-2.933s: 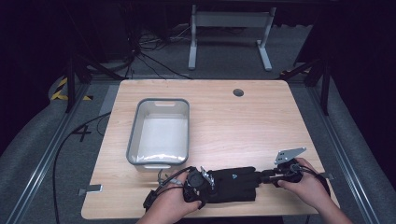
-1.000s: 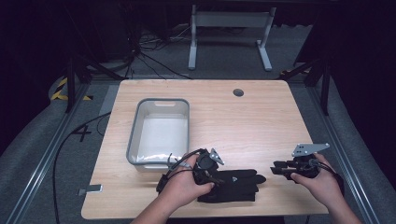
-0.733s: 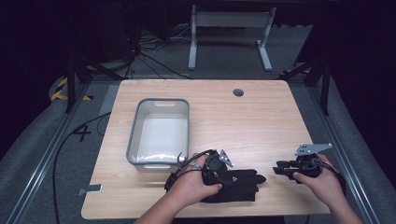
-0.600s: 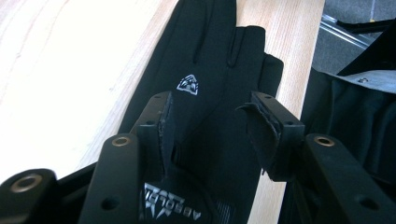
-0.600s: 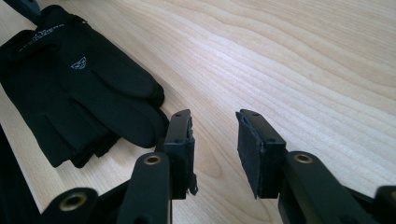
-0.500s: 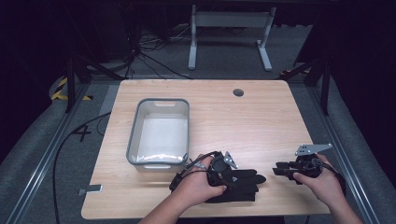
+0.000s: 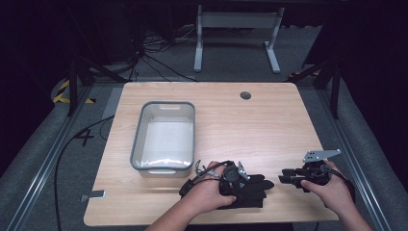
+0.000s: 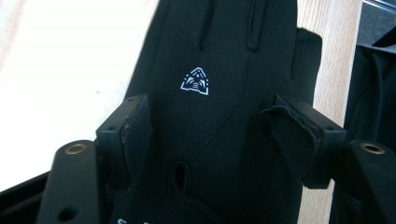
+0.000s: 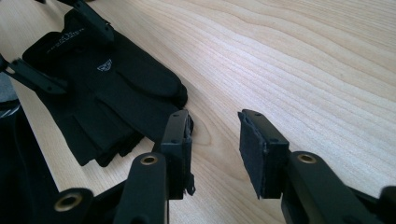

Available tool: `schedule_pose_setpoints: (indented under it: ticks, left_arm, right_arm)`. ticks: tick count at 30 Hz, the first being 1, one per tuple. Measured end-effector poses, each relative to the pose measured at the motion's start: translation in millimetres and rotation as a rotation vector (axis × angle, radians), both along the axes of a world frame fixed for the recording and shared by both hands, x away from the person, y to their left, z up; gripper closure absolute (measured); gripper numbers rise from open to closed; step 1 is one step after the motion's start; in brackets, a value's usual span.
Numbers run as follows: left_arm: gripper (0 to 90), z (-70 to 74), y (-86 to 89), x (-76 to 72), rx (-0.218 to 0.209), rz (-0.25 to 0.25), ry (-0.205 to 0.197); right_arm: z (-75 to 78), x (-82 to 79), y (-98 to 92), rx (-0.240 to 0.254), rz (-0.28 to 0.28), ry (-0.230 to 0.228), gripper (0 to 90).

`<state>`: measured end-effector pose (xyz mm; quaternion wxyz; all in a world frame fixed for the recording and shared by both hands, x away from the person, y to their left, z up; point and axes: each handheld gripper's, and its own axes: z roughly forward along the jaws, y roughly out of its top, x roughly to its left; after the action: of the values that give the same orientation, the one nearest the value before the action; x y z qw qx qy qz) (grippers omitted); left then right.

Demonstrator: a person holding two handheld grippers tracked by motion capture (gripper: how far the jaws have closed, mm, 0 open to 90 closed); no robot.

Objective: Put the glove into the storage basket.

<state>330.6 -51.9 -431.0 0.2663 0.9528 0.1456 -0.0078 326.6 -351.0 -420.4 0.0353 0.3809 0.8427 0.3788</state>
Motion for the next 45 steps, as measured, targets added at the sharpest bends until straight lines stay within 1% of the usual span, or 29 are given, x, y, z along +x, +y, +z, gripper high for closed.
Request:
schedule_pose_setpoints:
  ticks: [4,5,6,7,8,9,11,13,15,20,23,26,27,28,30,31,34,36,38,39,42,44,45]
  left_arm:
    - [27.4,-5.0,0.4,2.0,-0.003,-0.004,0.025]
    - [26.4,-6.8,0.3,2.0,-0.006,-0.004,0.036]
    - [24.2,-8.2,0.1,2.1,-0.01,-0.009,0.043]
    - [20.9,-9.8,-0.1,2.2,-0.01,-0.016,0.056]
    - [17.1,-11.6,-0.7,2.1,-0.015,-0.024,0.06]
    - [14.6,-12.4,-1.2,1.6,-0.011,-0.031,0.056]
    - [14.5,-12.3,-2.0,0.8,-0.001,-0.033,0.049]
    - [14.8,-12.7,-2.2,1.1,0.0,-0.03,0.055]
    - [15.3,-13.2,-2.4,0.8,0.002,-0.029,0.05]
    - [16.4,-14.6,-2.7,-2.5,0.008,-0.02,0.018]
    - [16.4,-15.9,-4.1,-5.7,0.01,-0.014,-0.01]
    - [17.2,-16.1,-4.5,-6.9,0.016,-0.007,-0.016]
    - [18.0,-16.1,-4.4,-6.7,0.014,-0.003,-0.019]
    - [19.2,-15.7,-4.0,-6.6,0.016,0.006,-0.015]
    - [23.5,-14.6,-3.1,-4.5,0.015,0.016,-0.019]
    - [26.8,-14.1,-2.4,-4.2,0.015,0.033,-0.014]
    - [36.3,-12.8,-0.9,-1.6,0.012,0.062,-0.016]
    - [41.9,-12.2,0.2,0.0,0.01,0.074,-0.017]
    - [50.1,-11.6,2.5,2.3,0.0,0.108,-0.01]
    - [54.5,-11.5,3.5,3.8,-0.006,0.112,-0.009]
    - [60.0,-12.2,6.8,6.8,-0.031,0.136,0.012]
    - [61.9,-12.1,7.3,7.2,-0.036,0.149,0.014]
    - [62.7,-11.8,7.7,7.3,-0.035,0.157,0.023]
  right_arm:
    - [0.4,0.4,-1.0,0.015,0.001,0.001,63.0]
    - [0.5,0.4,-1.1,0.019,0.002,0.003,62.9]
    - [0.5,0.4,-0.9,0.024,0.002,0.006,62.8]
    - [0.5,0.5,-0.8,0.026,0.003,0.007,62.7]
    - [0.4,0.6,-0.5,0.03,0.004,0.009,62.3]
    - [0.3,0.6,-0.1,0.034,0.005,0.01,62.0]
    - [0.2,0.3,1.0,0.045,0.008,0.012,61.9]
    - [0.4,0.2,1.7,0.046,0.016,0.016,61.9]
    - [0.4,0.3,2.1,0.05,0.016,0.015,61.9]
    - [-0.5,0.5,2.4,0.056,0.021,0.017,61.3]
    - [-0.6,0.3,2.9,0.057,0.021,0.016,61.2]
    - [0.0,0.4,3.2,0.064,0.024,0.017,61.1]
    - [0.0,0.6,3.4,0.065,0.027,0.013,61.1]
    - [0.4,0.3,3.9,0.065,0.026,0.016,61.1]
    - [0.7,0.0,4.5,0.065,0.026,0.015,61.1]
    - [0.7,0.0,4.7,0.068,0.027,0.017,61.1]
    - [0.5,0.1,5.1,0.069,0.025,0.016,61.2]
    - [0.5,0.2,5.4,0.068,0.025,0.015,61.3]
    - [0.3,0.5,5.4,0.069,0.029,0.015,61.4]
    - [0.1,0.5,5.4,0.069,0.028,0.015,61.5]
    - [-0.4,0.8,5.2,0.069,0.031,0.017,61.5]
    - [-0.4,0.7,5.0,0.069,0.029,0.02,61.5]
    - [-0.4,0.7,4.8,0.07,0.029,0.021,61.5]
